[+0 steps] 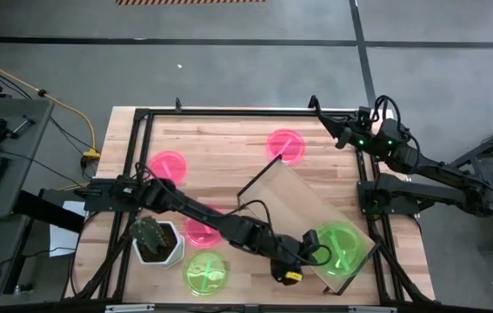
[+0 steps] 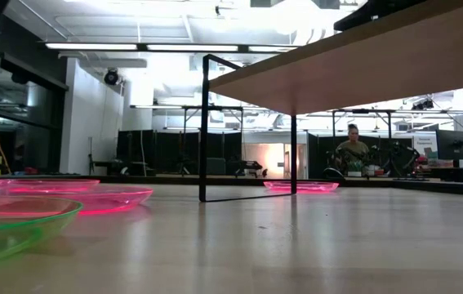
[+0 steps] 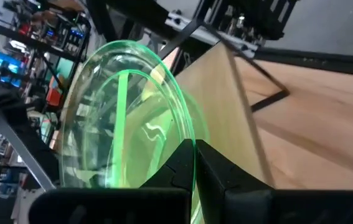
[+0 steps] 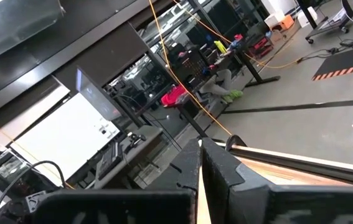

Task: Place and stack plates onto a shelf
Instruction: Stack the top green plate on top of the green plate on the shelf

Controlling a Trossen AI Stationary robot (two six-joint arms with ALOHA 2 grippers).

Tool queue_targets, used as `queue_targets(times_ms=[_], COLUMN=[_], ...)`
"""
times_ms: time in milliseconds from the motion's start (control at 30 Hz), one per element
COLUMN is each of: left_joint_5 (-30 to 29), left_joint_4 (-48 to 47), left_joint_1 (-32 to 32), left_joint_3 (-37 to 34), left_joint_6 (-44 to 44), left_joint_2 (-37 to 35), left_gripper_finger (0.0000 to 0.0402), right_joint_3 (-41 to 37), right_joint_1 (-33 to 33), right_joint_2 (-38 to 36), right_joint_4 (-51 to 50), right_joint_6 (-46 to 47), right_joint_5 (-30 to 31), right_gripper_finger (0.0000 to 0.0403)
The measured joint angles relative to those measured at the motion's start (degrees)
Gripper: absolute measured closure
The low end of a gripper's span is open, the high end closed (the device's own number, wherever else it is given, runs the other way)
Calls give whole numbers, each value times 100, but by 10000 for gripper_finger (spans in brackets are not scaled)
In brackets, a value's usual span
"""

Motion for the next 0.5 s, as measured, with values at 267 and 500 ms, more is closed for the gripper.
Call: queue_targets(times_ms=[267, 500], left_joint_5=[0, 98], left_joint_4=[-23, -85], left_joint_1=[201, 287], left_joint_3=[0, -1], left_joint_6=[-296, -309], left_joint_2=[0, 0], left_gripper_finger=[401, 393], right_joint_3=[0, 0], right_joint_1=[0, 0], right_joint_2=[0, 0], right_joint_4=[-17, -18], right_joint_6=[0, 0], right_joint_5=[2, 67], right_gripper_finger=[403, 403])
